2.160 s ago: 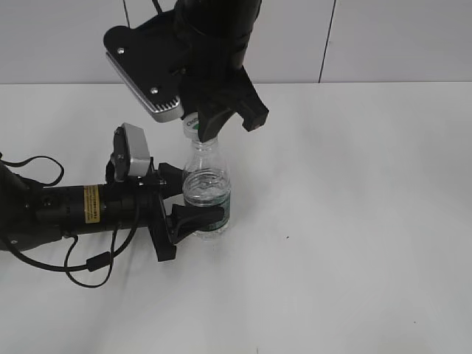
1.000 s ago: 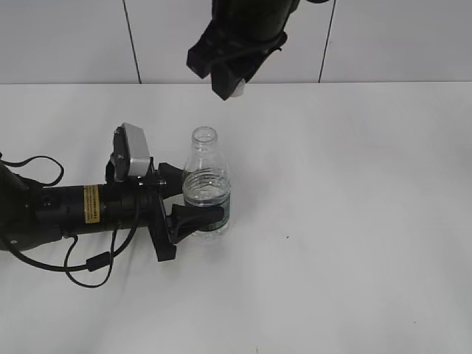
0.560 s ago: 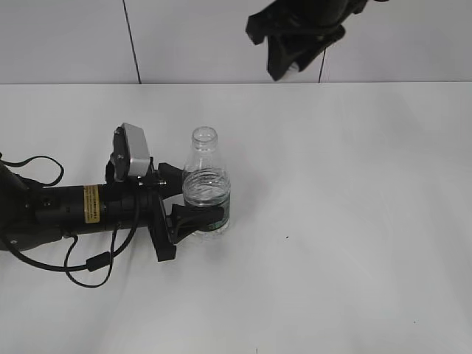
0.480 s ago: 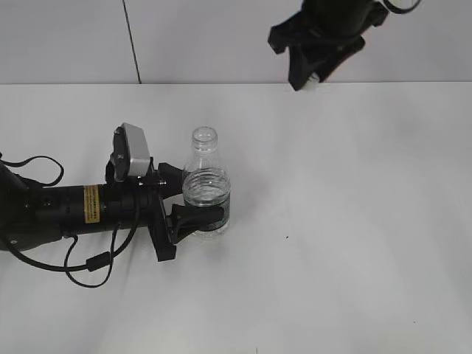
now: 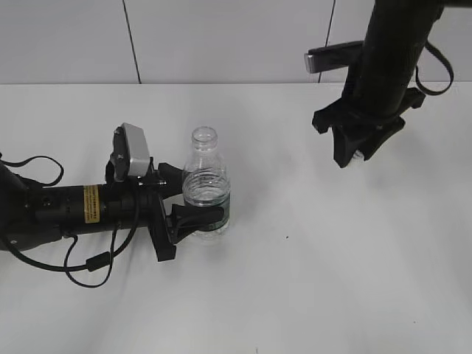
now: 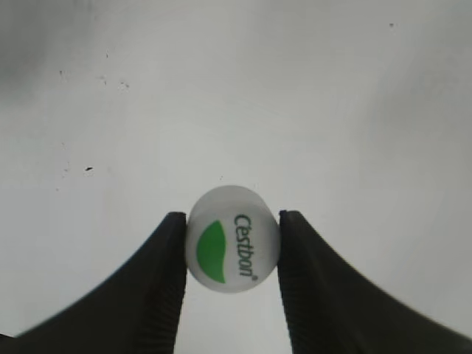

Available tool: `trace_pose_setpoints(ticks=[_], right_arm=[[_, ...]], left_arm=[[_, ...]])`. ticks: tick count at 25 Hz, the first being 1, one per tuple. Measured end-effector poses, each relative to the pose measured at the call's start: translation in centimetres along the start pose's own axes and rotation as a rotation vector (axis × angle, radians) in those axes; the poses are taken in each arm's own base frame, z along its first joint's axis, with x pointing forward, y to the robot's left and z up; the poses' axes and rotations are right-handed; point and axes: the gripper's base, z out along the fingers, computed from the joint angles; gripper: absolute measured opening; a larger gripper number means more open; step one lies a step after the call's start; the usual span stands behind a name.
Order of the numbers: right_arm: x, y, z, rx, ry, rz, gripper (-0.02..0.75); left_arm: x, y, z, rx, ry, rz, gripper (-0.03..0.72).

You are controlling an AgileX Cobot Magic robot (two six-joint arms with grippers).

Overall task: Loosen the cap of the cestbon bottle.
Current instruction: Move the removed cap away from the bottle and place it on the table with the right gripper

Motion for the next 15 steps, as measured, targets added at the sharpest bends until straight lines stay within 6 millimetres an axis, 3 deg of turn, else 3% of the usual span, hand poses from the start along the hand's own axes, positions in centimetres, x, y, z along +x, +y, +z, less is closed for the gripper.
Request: trace_pose_setpoints(ticks=[9,15], right_arm=[[2.6,-2.6,5.6,0.018,-0.05,0.091,0.292],[3.8,-4.0,7.7,0.031,-0.116,0.146,0.292]], left_arm=[[0.0,0.0,0.0,0.0,0.0,0.0,0.414],[0.0,0.0,0.0,0.0,-0.001,0.0,0.414]])
